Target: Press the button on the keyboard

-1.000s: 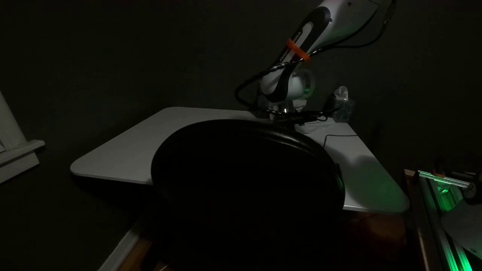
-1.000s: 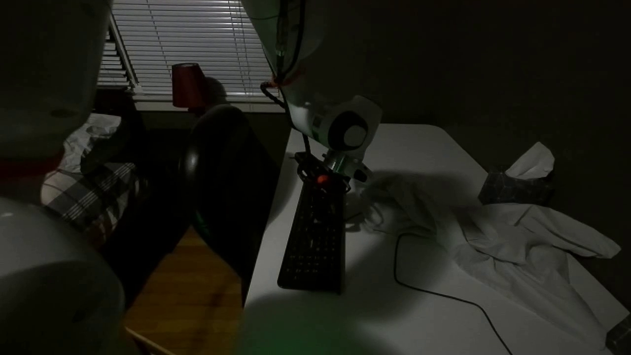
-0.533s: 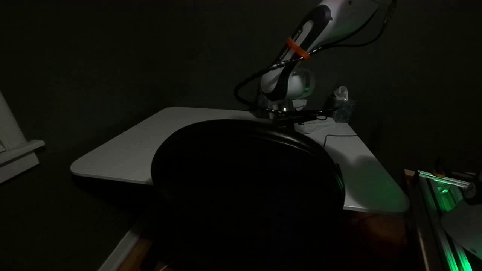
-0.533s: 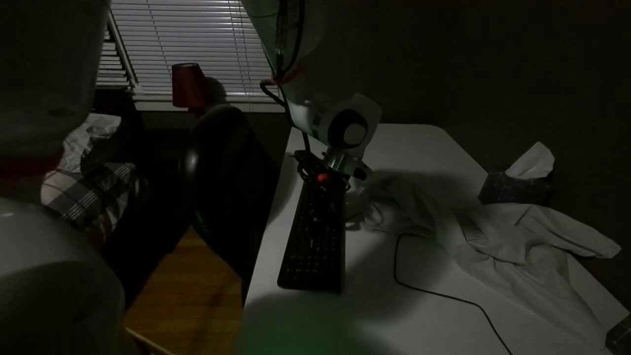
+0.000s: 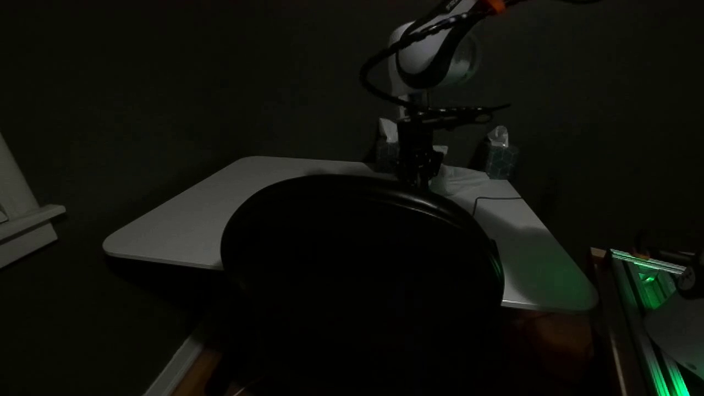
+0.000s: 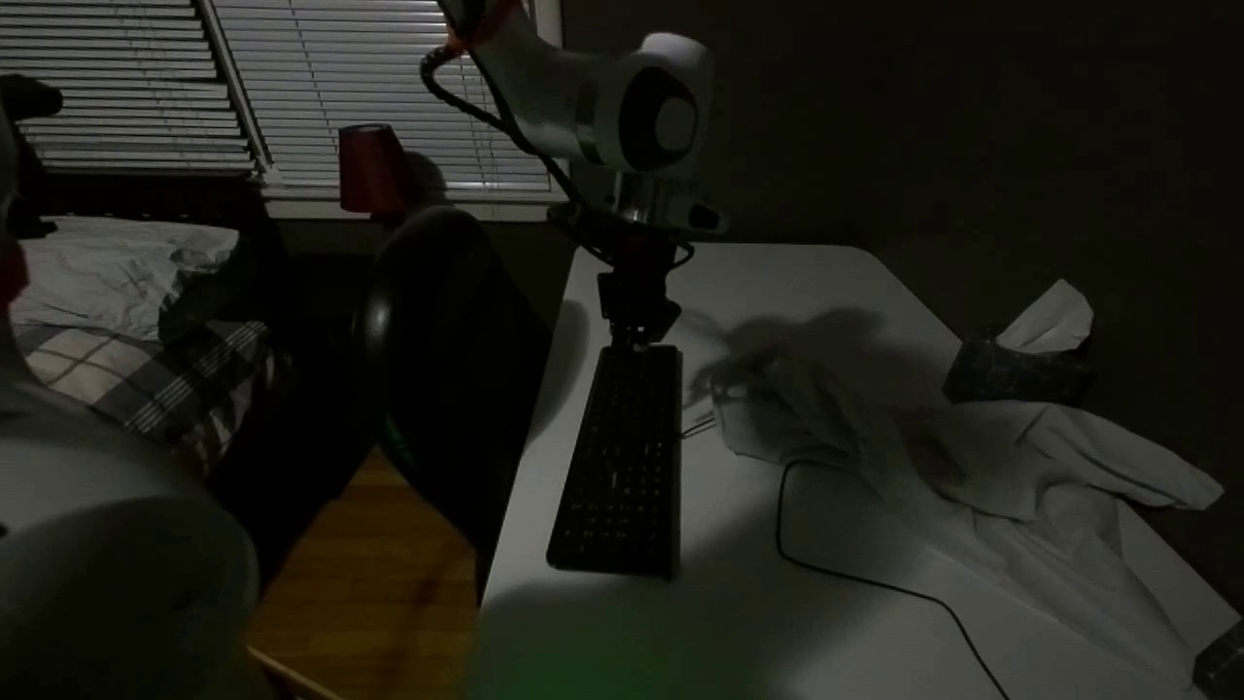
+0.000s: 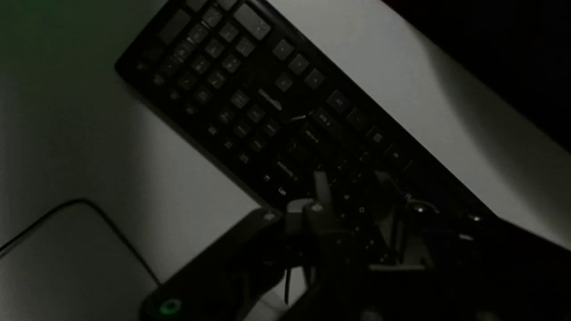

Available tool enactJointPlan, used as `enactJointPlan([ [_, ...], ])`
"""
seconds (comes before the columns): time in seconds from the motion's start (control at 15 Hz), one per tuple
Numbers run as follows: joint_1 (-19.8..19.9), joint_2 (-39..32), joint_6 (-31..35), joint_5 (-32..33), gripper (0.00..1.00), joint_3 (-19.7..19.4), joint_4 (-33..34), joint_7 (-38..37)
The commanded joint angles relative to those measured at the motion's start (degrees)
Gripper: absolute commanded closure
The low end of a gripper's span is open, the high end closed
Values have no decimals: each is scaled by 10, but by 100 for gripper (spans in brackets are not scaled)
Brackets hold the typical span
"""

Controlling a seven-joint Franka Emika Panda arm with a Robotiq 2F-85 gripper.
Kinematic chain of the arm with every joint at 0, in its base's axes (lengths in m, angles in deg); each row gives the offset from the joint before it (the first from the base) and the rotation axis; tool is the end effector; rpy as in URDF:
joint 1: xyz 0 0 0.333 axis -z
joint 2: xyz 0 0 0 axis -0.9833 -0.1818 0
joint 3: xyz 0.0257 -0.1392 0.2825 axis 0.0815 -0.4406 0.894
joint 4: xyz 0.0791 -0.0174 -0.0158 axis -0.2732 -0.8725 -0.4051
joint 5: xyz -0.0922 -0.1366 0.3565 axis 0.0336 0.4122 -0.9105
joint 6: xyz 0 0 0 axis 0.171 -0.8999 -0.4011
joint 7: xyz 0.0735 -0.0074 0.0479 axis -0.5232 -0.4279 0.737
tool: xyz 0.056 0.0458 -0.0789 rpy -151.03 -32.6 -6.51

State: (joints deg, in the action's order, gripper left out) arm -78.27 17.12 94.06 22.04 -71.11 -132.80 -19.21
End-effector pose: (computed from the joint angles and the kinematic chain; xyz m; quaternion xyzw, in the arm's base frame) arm 0.5229 -0.0677 0.2937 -0.9612 0.2575 0.0984 0.0048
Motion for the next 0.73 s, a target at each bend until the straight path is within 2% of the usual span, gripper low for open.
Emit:
enactJointPlan([
  [0.0, -18, 120, -11, 107, 38, 14, -59, -17],
  [0.33, -4, 213, 15, 228, 1, 49, -83, 9],
  [0.4, -3, 168, -6, 187, 19, 48, -46, 2],
  [0.53, -1, 194, -6, 208, 3, 54, -54, 5],
  [0.67, 0, 204, -5, 212, 0, 56, -61, 9],
])
